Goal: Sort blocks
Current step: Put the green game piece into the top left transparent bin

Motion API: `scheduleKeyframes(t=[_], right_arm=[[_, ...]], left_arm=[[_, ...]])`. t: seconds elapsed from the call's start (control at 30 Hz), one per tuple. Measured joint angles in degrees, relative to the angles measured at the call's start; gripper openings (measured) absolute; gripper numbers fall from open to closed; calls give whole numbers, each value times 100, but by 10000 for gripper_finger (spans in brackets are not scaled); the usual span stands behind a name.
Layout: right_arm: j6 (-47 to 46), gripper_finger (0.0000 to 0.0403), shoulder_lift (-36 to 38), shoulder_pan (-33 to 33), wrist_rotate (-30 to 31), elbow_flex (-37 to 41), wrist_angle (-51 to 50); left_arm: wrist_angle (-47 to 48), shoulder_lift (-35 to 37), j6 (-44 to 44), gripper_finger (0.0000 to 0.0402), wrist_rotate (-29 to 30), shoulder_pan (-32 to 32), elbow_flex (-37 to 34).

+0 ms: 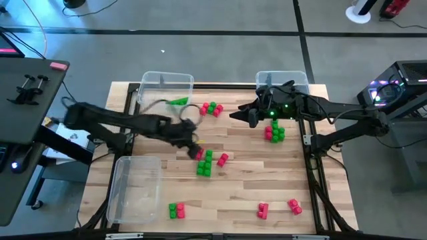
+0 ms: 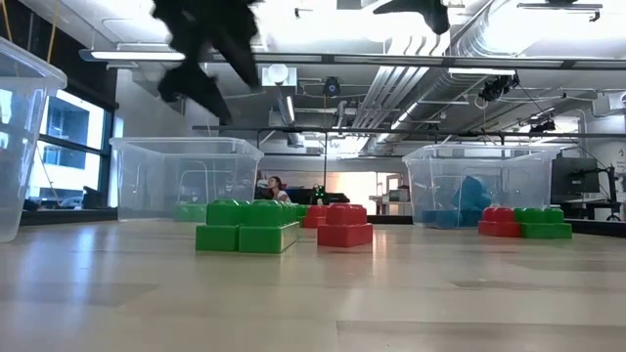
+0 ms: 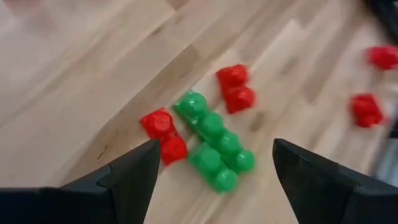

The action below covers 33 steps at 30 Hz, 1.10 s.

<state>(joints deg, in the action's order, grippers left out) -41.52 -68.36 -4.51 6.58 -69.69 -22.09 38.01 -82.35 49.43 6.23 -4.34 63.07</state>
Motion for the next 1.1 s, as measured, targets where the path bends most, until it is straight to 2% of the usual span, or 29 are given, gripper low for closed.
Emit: scheduleKeyframes(t=[0.17,0.33,0.57,1.1], right_arm=[[3,216,0,0,1,0,-108],[-1,216,0,0,1,0,-546],[-144,216,0,0,13,0,-997],[-61,216,0,0,16,9,-1018]], left_arm=[[350,-1419,293,295,-225,134,805],[473,-2245,221,295,-324,-11,1401],[404,-2668,438,295,-264,-107,1611],[124,-3484,397,294,-455,-76,1611]])
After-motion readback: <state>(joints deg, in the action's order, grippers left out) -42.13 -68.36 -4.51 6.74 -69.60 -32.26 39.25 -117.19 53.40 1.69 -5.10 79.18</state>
